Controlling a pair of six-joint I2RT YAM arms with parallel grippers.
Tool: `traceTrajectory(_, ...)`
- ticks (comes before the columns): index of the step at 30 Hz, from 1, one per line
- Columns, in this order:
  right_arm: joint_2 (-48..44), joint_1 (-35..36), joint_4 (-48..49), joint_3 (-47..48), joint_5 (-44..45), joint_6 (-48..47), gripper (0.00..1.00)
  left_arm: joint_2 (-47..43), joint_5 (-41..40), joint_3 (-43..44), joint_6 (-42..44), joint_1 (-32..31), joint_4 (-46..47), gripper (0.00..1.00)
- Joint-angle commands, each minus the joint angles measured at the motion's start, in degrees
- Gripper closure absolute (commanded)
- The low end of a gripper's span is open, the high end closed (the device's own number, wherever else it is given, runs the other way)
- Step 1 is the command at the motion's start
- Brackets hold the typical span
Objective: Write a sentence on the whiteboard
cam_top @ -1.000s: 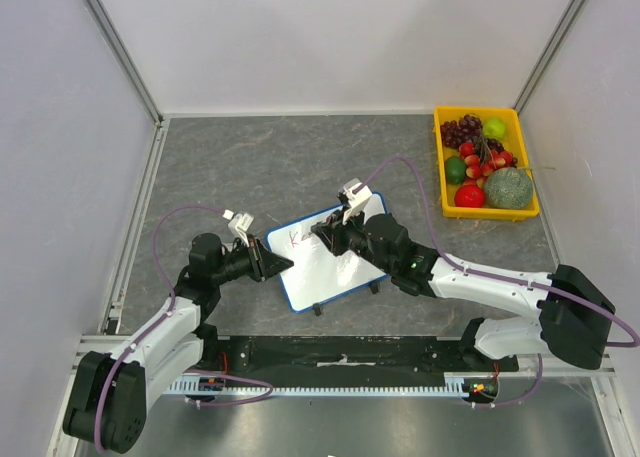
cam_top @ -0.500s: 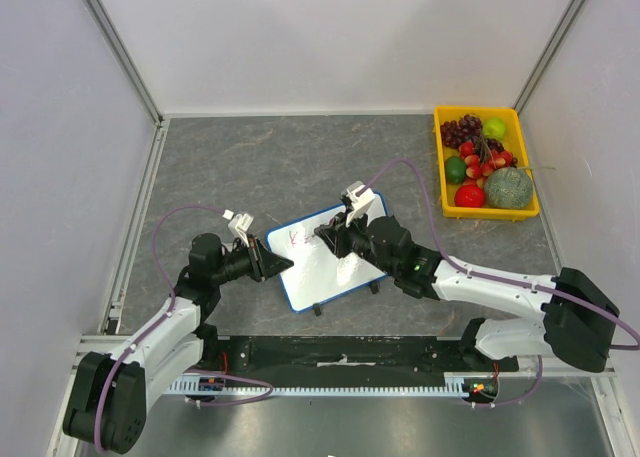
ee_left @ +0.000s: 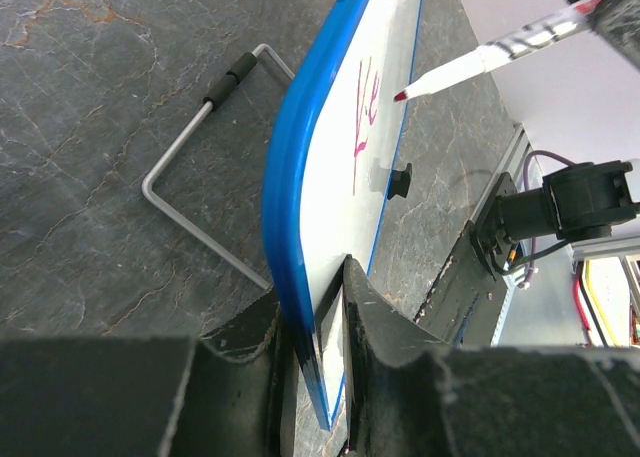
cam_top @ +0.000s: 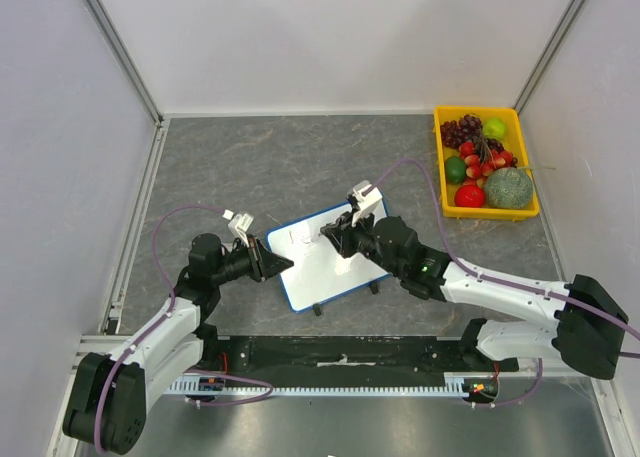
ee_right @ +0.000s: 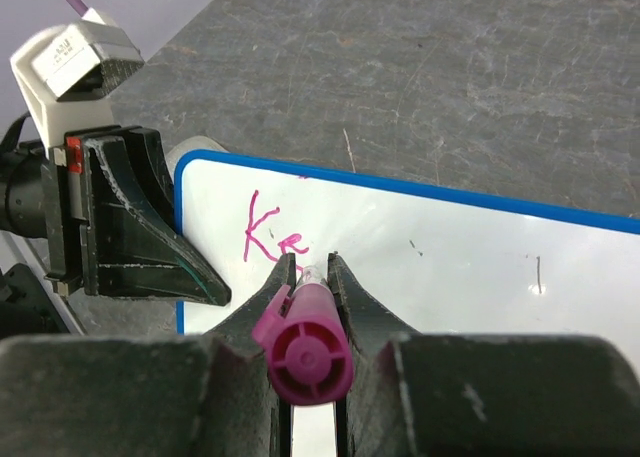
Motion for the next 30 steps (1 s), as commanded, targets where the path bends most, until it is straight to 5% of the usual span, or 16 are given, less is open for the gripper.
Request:
traceTrajectory(1, -2.83, -0.32, 0.13, 2.13, 1.91, -1.18, 1.00, -0.50, -2.34, -0.44, 4.57, 0.20, 0.66, 0.98)
traceTrajectory(30, 1.48, -1.03, 0.57, 2.31, 5.96, -0.83, 1.00, -0.68, -2.25, -0.45, 4.66, 0.28, 0.57, 0.98)
